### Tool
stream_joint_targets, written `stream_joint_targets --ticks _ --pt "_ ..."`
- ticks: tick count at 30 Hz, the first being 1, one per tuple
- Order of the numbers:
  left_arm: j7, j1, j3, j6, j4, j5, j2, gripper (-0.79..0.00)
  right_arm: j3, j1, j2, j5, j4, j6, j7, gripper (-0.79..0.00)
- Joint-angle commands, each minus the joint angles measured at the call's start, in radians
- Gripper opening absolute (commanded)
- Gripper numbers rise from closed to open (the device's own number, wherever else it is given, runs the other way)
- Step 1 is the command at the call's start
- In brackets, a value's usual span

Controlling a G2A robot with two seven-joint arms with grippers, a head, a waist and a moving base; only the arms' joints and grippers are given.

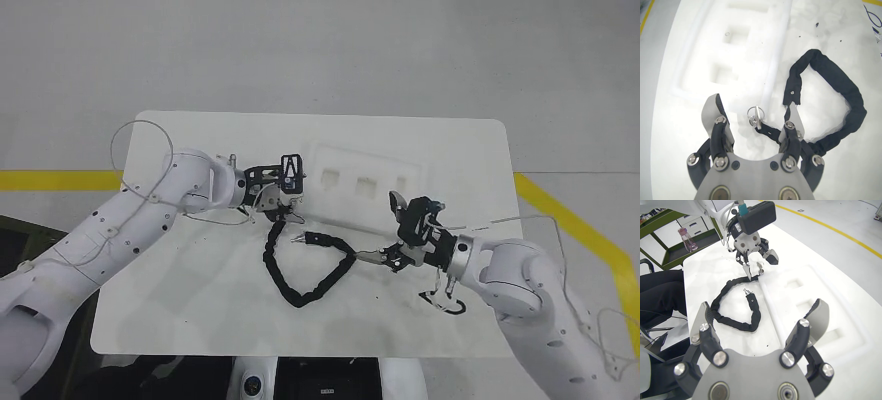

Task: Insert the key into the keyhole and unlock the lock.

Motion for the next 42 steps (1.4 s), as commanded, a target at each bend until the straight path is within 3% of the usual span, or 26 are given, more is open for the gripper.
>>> stream_joint_targets --ticks 1,8,18,26,33,42 --pt "0.083 0.005 -0.024 -0.007 0.011 0.020 0.002 0.000 0.009 0.004 0.000 -0.007 0.006 -0.008 -0.034 0.000" --pt "0.390 0.024 -0.079 -0.025 0.114 0.141 -0.007 0.000 0.048 0.061 -0.002 -0.109 0.098 -0.049 -0.199 0.000" --pt "0.792 -0.003 -0.107 -0.002 0.352 0.298 -0.055 0.000 0.075 0.170 -0.004 -0.259 0.262 -0.047 -0.340 0.000" --pt "0.945 -0.046 -0.122 -0.001 0.472 0.397 -0.081 0.000 0.120 0.214 0.001 -0.324 0.297 -0.036 -0.380 0.000" --pt "1.087 -0.083 -0.128 0.028 0.529 0.551 -0.083 0.000 0.145 0.261 0.009 -0.364 0.291 -0.049 -0.321 0.000" --pt "1.107 -0.112 -0.138 0.027 0.579 0.594 -0.089 -0.001 0.151 0.276 0.009 -0.356 0.306 -0.044 -0.313 -0.001"
